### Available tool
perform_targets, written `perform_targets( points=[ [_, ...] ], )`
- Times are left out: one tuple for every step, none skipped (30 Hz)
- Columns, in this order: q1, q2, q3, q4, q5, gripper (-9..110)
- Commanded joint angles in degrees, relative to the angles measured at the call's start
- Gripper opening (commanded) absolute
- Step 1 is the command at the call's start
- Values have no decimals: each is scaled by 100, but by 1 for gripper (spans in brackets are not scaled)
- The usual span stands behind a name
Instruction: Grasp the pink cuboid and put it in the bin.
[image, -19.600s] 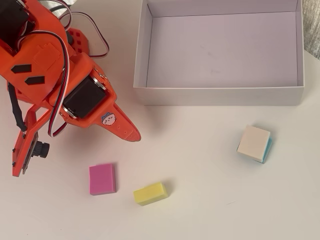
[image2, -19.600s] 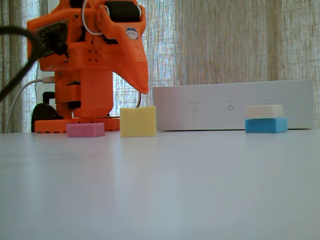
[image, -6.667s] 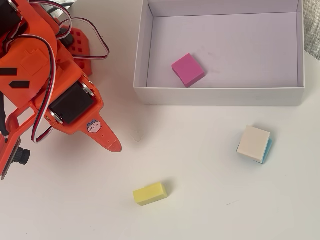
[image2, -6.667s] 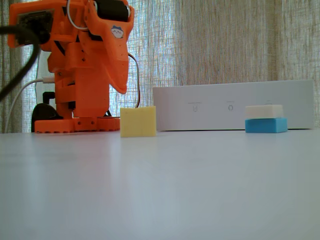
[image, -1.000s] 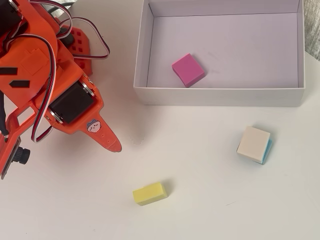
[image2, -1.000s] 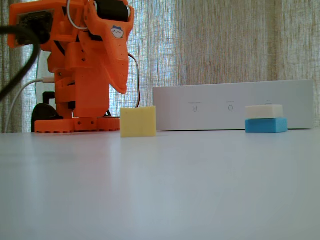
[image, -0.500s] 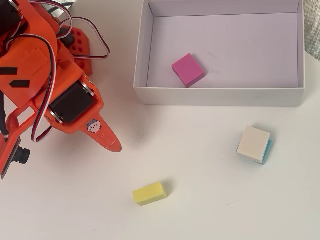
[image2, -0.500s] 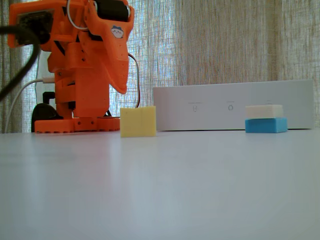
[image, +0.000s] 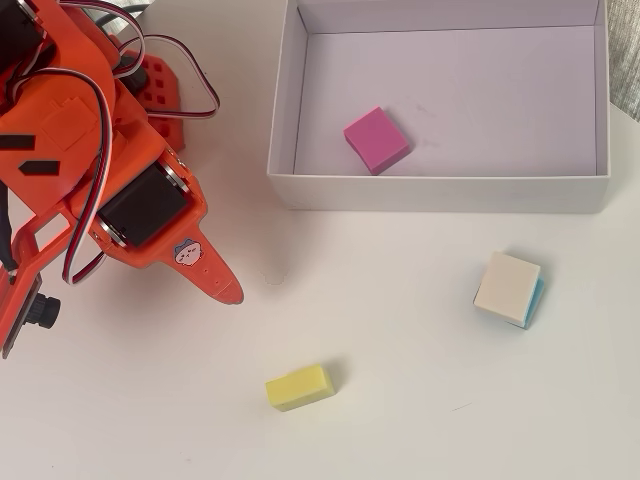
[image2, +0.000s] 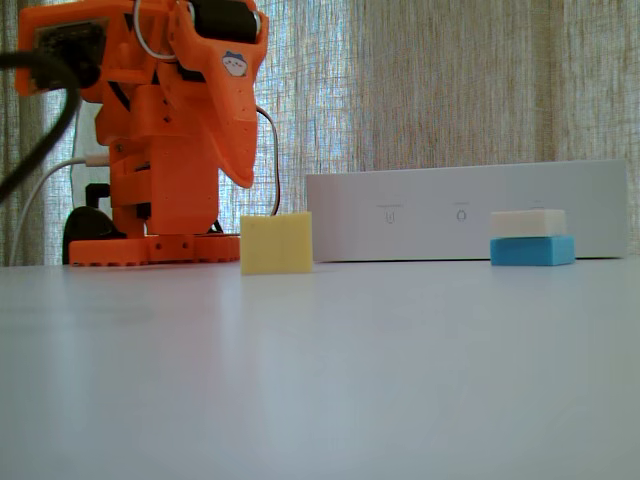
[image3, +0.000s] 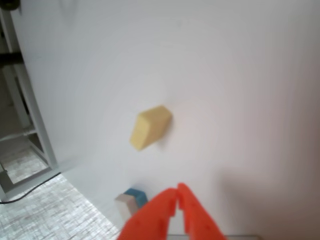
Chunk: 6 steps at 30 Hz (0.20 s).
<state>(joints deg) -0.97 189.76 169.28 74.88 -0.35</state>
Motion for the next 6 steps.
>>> perform_targets(
  points=[
    [0, -18, -35, 18, -44, -8],
    [0, -18, -35, 18, -44, -8],
    [0, -18, -35, 18, -44, -8],
    [0, -18, -35, 18, -44, -8],
    [0, -18, -35, 18, -44, -8],
    [0, -18, -35, 18, -44, -8]
  ],
)
